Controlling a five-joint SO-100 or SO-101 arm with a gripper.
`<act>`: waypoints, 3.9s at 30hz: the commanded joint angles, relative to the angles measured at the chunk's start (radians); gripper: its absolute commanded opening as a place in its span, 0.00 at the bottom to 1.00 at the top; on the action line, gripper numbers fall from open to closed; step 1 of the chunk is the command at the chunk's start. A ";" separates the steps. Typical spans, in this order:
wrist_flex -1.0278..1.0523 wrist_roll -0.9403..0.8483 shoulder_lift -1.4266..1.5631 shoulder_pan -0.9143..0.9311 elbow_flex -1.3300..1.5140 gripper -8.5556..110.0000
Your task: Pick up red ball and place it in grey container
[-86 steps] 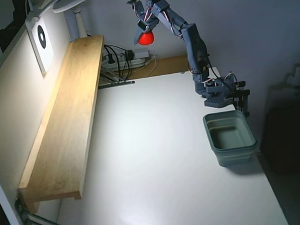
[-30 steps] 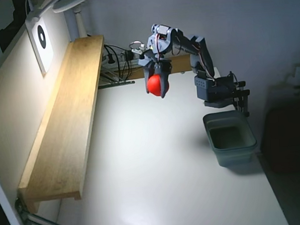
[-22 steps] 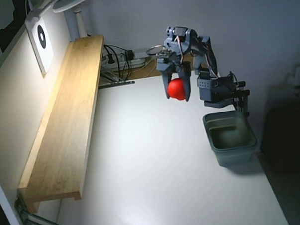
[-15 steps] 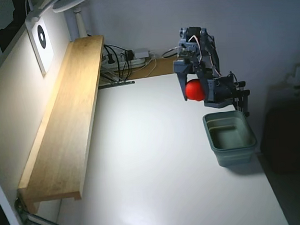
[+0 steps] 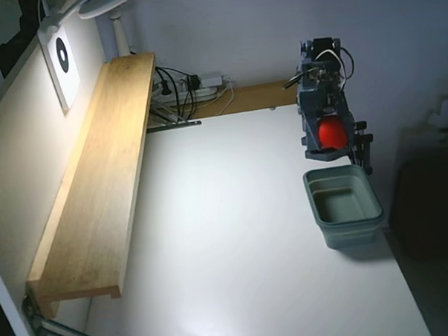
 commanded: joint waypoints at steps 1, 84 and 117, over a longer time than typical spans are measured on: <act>0.018 0.002 0.034 -0.013 -0.014 0.27; -0.283 0.002 0.516 0.569 0.897 0.26; -0.032 0.002 0.746 1.338 0.845 0.09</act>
